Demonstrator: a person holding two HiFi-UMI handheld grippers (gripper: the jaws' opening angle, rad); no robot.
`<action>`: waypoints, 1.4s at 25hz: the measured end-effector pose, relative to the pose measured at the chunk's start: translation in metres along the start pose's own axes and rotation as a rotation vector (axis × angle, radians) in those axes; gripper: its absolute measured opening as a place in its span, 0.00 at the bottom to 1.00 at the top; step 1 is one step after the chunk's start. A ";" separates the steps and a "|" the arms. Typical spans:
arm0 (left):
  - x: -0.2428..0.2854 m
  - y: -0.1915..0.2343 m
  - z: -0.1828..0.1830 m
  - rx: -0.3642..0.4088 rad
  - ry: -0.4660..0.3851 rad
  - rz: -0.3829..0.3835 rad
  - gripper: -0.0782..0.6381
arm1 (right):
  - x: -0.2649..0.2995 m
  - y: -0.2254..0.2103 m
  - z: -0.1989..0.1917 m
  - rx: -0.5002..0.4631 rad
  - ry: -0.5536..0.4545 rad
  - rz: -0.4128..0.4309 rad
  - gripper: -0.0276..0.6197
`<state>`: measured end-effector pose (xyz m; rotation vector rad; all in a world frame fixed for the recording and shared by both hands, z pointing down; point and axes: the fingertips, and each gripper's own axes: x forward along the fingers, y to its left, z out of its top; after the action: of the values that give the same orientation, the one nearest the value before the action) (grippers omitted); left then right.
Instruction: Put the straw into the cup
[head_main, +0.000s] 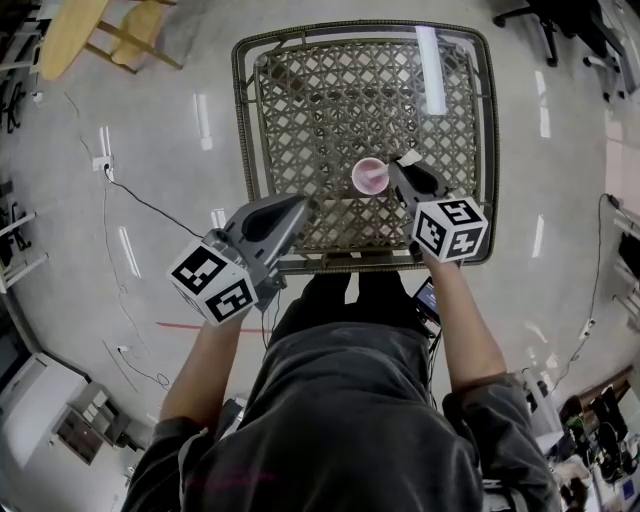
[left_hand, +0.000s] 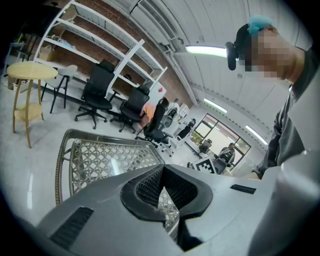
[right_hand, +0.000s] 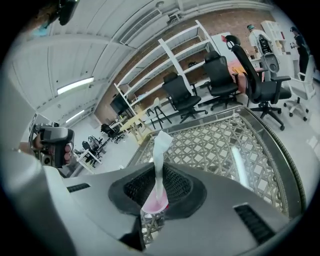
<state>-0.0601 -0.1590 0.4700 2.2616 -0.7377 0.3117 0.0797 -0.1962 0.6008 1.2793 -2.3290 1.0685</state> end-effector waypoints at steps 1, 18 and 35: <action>0.000 0.000 0.000 0.001 0.001 -0.001 0.12 | 0.001 0.000 -0.001 -0.006 0.001 -0.003 0.11; 0.002 0.005 -0.002 -0.011 0.008 0.007 0.12 | 0.012 0.001 -0.010 -0.047 0.005 -0.031 0.11; 0.002 0.009 -0.003 0.007 0.017 0.016 0.12 | 0.025 -0.004 -0.021 -0.094 0.035 -0.054 0.11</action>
<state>-0.0635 -0.1633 0.4779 2.2579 -0.7476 0.3414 0.0661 -0.1978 0.6306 1.2709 -2.2768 0.9452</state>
